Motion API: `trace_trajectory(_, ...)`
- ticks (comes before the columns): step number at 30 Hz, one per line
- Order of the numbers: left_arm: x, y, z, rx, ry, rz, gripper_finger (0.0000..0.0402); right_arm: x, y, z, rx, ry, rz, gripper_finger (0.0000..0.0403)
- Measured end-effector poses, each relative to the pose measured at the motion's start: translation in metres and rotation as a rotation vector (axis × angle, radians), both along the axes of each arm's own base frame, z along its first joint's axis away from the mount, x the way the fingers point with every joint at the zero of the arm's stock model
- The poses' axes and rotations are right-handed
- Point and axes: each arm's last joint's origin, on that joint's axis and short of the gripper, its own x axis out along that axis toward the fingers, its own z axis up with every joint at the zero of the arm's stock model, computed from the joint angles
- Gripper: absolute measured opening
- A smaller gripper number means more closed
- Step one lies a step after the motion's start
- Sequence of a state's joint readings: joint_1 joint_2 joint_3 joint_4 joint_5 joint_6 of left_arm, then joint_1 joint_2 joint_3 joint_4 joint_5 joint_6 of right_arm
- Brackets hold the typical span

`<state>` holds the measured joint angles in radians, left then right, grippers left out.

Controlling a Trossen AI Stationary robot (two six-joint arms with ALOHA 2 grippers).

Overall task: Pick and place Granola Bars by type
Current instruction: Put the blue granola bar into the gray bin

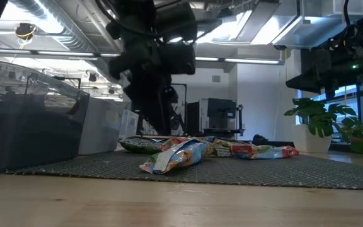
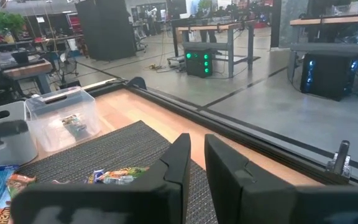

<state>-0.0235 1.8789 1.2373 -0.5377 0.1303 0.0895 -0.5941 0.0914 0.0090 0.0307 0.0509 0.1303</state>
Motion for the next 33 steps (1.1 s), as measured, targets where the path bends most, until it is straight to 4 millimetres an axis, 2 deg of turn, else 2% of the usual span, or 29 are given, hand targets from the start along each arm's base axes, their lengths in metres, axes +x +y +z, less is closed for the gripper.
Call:
trace_trajectory(9,0.0,0.004,-0.006,0.104,0.025,0.041,0.0189,0.0,0.0,0.0,0.018,-0.013,-0.001,0.0052)
trace_trajectory(17,0.0,0.009,-0.007,0.136,0.026,0.045,0.0189,0.0,0.0,0.0,0.018,-0.012,-0.001,0.0052)
trace_trajectory(26,0.003,0.016,-0.026,0.137,0.078,0.057,0.0189,0.0,0.0,0.0,0.018,-0.012,-0.001,0.0052)
trace_trajectory(33,0.003,0.016,-0.026,0.137,0.08,0.052,0.0189,0.0,0.0,0.0,0.015,-0.011,-0.001,0.0052)
